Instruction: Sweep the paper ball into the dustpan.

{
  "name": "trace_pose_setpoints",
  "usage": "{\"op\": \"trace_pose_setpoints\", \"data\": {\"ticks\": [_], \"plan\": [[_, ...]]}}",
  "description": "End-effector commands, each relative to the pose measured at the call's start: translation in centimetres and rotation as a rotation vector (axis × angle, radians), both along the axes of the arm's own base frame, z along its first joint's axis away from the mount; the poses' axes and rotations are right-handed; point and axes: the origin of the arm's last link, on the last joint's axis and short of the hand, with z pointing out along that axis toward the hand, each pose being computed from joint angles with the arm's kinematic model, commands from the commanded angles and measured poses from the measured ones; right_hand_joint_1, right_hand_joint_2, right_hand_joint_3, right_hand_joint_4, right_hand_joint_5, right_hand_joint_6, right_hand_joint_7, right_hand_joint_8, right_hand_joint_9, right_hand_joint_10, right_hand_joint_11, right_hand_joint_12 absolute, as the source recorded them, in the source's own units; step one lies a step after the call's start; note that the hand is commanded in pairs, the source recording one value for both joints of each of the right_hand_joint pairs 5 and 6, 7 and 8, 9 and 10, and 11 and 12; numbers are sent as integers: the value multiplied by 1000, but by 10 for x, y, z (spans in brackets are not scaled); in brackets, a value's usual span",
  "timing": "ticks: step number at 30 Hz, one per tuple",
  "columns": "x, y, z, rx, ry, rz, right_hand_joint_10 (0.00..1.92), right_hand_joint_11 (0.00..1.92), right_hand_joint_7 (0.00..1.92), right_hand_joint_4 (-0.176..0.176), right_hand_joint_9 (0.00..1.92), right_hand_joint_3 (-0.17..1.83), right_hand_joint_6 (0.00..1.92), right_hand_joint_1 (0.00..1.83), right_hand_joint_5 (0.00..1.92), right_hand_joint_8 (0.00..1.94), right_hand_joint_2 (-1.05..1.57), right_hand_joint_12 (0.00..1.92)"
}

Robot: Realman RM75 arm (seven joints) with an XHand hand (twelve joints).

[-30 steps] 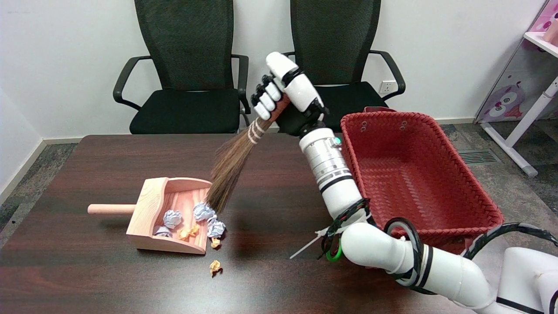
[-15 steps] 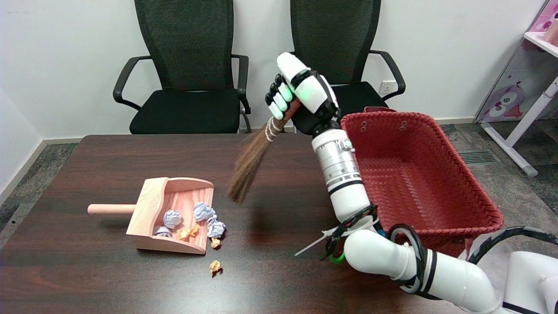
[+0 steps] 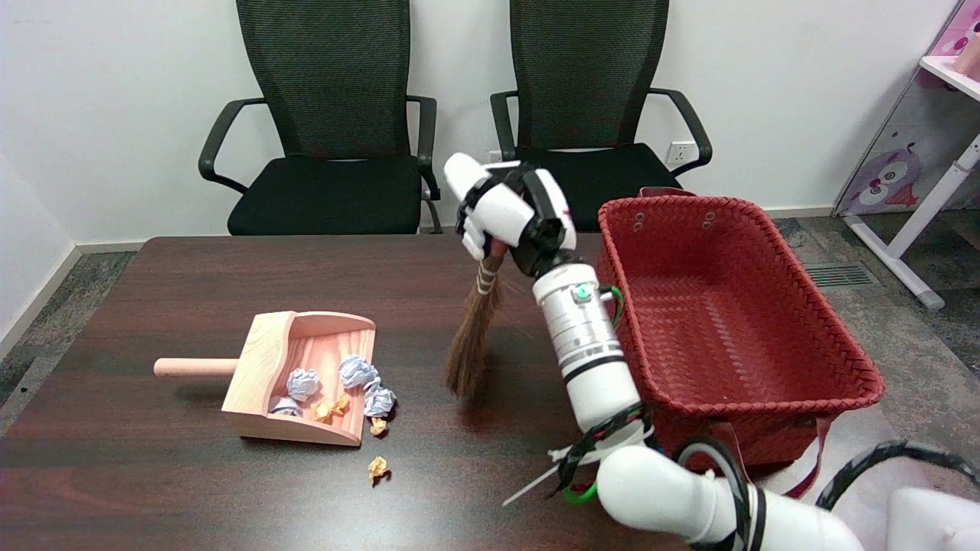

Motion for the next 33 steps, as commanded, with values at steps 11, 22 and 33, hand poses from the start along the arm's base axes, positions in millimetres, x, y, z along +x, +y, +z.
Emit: {"op": "trace_pose_setpoints", "data": {"ticks": [11,22,33], "plan": [[14,52,-99,-122,306,-105,1920,1920,1920,35,1920,1294,1920,980,1920,1920,1571,1920],[20,70,-128,-104,382,-90,1920,1920,1920,34,1920,1378,1920,977,1920,1920,1571,1920],[17,77,-131,-168,464,-120,1920,1920,1920,27,1920,1394,1920,976,1920,1920,1571,1920]]}}
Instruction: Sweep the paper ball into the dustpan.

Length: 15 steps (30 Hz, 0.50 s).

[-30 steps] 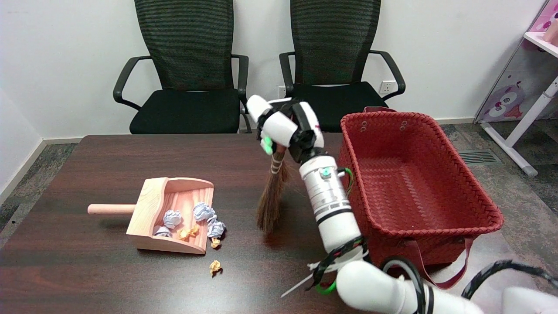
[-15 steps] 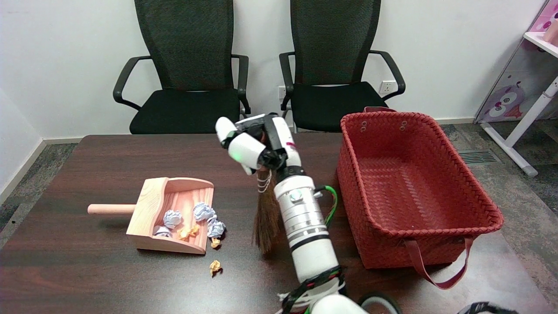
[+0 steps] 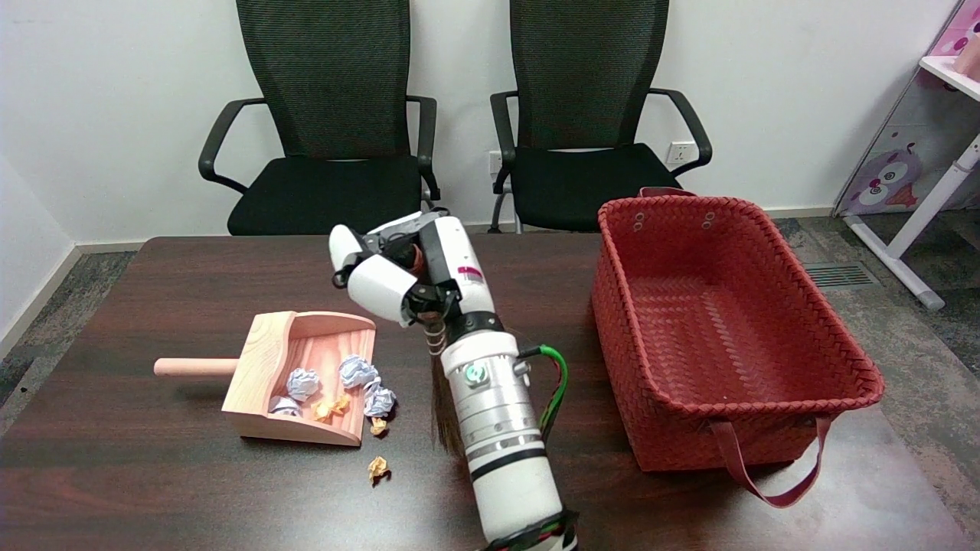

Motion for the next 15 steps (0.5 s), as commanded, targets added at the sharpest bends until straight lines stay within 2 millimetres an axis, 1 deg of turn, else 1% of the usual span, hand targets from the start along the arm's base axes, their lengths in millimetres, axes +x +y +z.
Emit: {"op": "trace_pose_setpoints", "data": {"ticks": [1,6,11,15], "plan": [[1,16,-22,-64,134,-42,1920,1920,1920,27,1920,1394,1920,976,1920,1920,1571,1920],[2,14,-22,-63,130,-38,1920,1920,1920,26,1920,1374,1920,977,1920,1920,1571,1920],[-7,10,-25,-29,50,-61,1920,1920,1920,21,1920,1313,1920,980,1920,1920,1571,1920],[-11,11,-30,-22,38,-76,1920,1920,1920,21,1920,1287,1920,981,1920,1920,1571,1920]]}}
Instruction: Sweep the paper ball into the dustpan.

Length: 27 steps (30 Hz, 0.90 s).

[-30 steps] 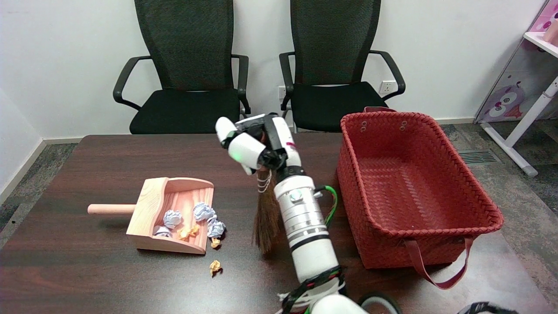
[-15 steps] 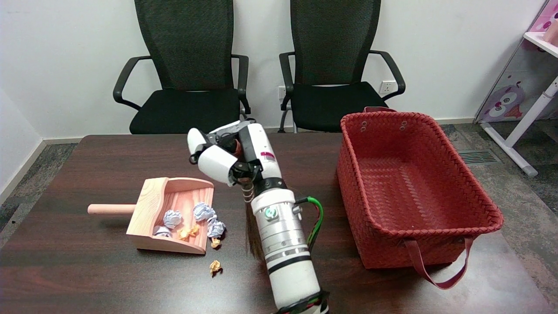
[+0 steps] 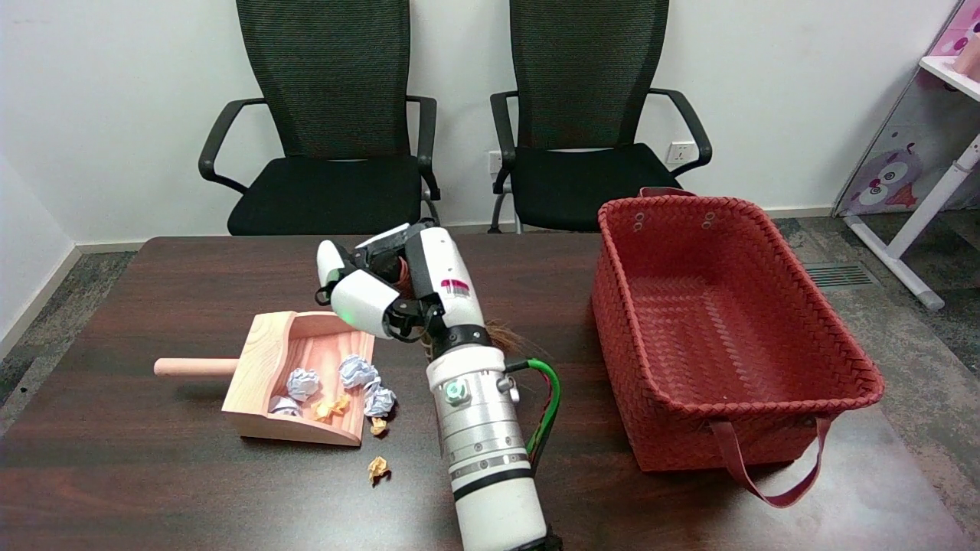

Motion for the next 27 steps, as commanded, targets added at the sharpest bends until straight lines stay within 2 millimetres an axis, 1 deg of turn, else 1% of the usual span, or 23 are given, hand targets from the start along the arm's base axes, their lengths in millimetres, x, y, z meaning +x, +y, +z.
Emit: {"op": "trace_pose_setpoints", "data": {"ticks": [1,8,15,17,21,24,27], "plan": [[-12,0,-15,16,-45,-57,1920,1920,1920,21,1920,1284,1920,981,1920,1920,1571,1920],[-10,1,-15,6,-108,-53,1920,1920,1920,13,1920,1278,1920,979,1920,1920,1571,1920],[-3,-3,-22,-22,-84,-44,1920,1920,1920,13,1920,1304,1920,976,1920,1920,1571,1920],[-2,-5,-25,-18,-95,-46,1920,1920,1920,12,1920,1343,1920,972,1920,1920,1571,1920],[-3,-8,-27,-25,-109,-59,1920,1920,1920,6,1920,1538,1920,946,1920,1920,1571,1920],[-8,-11,-25,-45,-110,-82,1920,1920,1920,0,1920,1660,1920,917,1920,1920,1562,1920],[-18,-14,-23,-66,-113,-120,1920,1920,1920,0,1920,1706,1920,917,1920,1920,1537,1920]]}}
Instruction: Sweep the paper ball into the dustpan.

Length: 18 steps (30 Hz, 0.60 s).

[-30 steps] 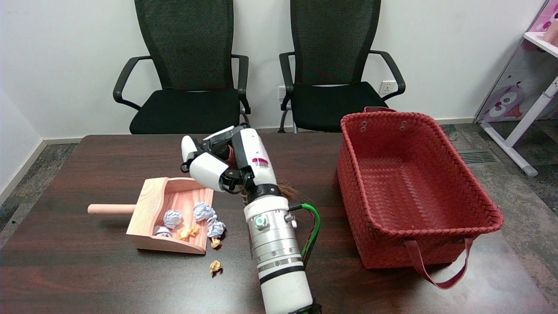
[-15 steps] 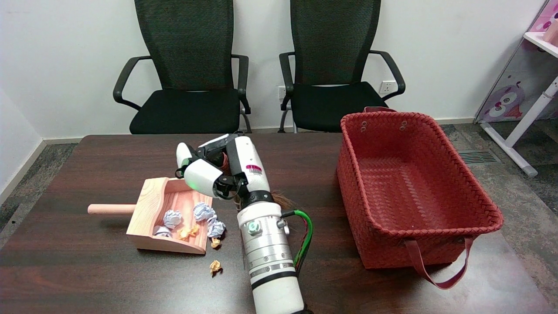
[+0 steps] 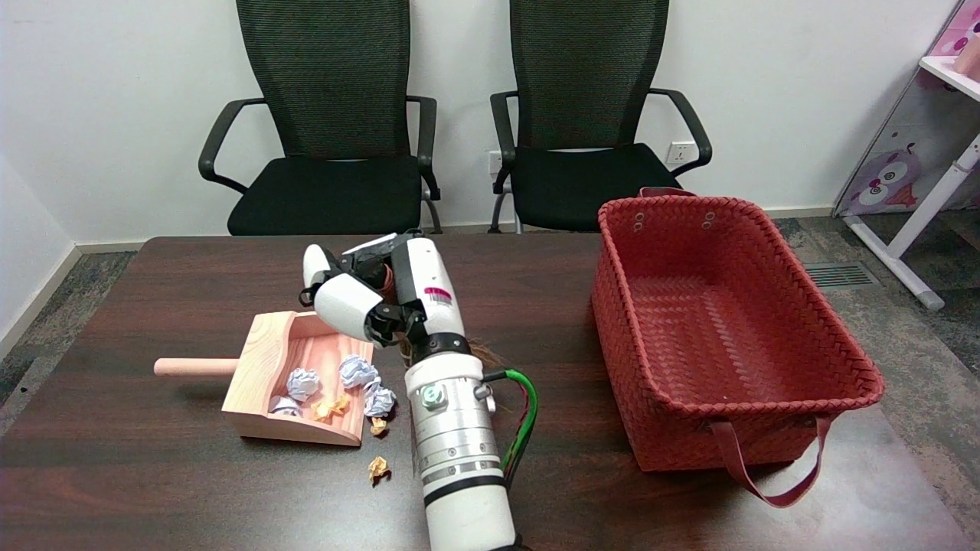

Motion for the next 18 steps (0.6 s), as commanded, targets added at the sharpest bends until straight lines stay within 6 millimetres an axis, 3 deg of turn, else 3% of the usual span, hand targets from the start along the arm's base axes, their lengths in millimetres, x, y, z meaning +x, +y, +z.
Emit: {"op": "trace_pose_setpoints", "data": {"ticks": [1,4,10,18], "plan": [[-18,-12,-3,-54,-33,-97,1920,1920,1920,0,1920,1717,1920,917,1920,1920,1530,1920],[-26,-13,-6,-38,-62,-133,1920,1920,1920,0,1920,1698,1920,916,1920,1920,1538,1920],[-28,-11,-19,33,-173,-150,1920,1920,1920,12,1920,1382,1920,950,1920,1920,1571,1920],[-16,-6,-29,84,-216,-130,1920,1920,1920,24,1920,1465,1920,954,1920,1920,1571,1920]]}}
